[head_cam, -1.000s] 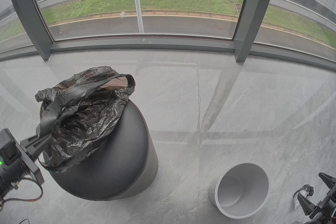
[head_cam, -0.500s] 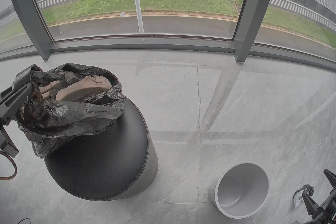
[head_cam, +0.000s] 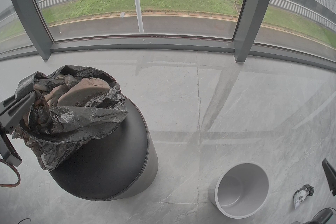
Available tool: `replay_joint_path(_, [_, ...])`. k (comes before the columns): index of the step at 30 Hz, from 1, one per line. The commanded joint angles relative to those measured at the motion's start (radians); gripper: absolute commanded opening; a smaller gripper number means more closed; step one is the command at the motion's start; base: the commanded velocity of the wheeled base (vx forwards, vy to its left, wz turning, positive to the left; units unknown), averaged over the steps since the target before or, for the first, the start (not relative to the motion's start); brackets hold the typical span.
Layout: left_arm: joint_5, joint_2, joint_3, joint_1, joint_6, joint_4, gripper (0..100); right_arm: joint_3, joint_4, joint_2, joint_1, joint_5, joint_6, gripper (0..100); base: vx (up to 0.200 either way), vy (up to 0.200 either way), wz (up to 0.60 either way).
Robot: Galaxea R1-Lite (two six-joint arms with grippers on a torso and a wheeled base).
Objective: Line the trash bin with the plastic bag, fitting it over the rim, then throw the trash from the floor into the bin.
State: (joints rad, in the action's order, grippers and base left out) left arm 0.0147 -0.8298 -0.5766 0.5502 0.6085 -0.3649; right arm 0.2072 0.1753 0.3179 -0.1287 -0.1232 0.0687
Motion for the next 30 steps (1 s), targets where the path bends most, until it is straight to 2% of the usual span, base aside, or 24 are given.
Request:
replay_joint_path(1, [0.004,-0.134,0.101,-0.056,-0.211,-0.029,0,0.495,0.297,1.083,-0.081,-0.193,0.141,100,0.0,0.0,0.0])
replay_joint_path(4, [-0.004,-0.216,0.093,-0.101,-0.223,-0.098,0,0.575,0.294,1.104,-0.084,-0.19,0.143,100,0.0,0.0,0.0])
replay_joint_path(6, [-0.009,-0.238,0.084,-0.085,-0.223,-0.112,0,0.587,0.293,1.106,-0.086,-0.188,0.143,100,0.0,0.0,0.0])
replay_joint_path(9, [-0.021,-0.244,0.089,-0.019,-0.228,-0.112,0,0.601,0.291,1.132,-0.084,-0.19,0.141,100,0.0,0.0,0.0])
replay_joint_path(10, [-0.021,-0.226,0.109,0.008,-0.243,-0.109,0,0.617,0.293,1.17,-0.084,-0.19,0.141,100,0.0,0.0,0.0])
replay_joint_path(13, [-0.019,-0.152,0.172,0.016,-0.27,-0.106,0,0.649,0.294,1.219,-0.086,-0.188,0.141,100,0.0,0.0,0.0])
replay_joint_path(14, [-0.013,-0.075,0.227,0.016,-0.274,-0.086,0,0.682,0.294,1.251,-0.092,-0.188,0.141,100,0.0,0.0,0.0])
replay_joint_path(18, [-0.007,0.164,0.308,0.002,-0.302,0.112,0,0.747,0.294,1.304,-0.114,-0.187,0.141,100,0.0,0.0,0.0])
replay_joint_path(21, [0.016,0.374,0.287,-0.009,-0.316,0.394,0,0.775,0.294,1.342,-0.149,-0.185,0.141,100,0.0,0.0,0.0])
replay_joint_path(24, [0.036,0.511,0.241,-0.016,-0.34,0.612,0,0.817,0.294,1.394,-0.187,-0.187,0.141,100,0.0,0.0,0.0])
replay_joint_path(27, [0.06,0.583,0.215,-0.027,-0.369,0.728,0,0.886,0.294,1.465,-0.227,-0.187,0.143,100,0.0,0.0,0.0])
replay_joint_path(30, [0.085,0.61,0.216,-0.033,-0.377,0.75,0,0.972,0.293,1.528,-0.267,-0.187,0.144,100,0.0,0.0,0.0])
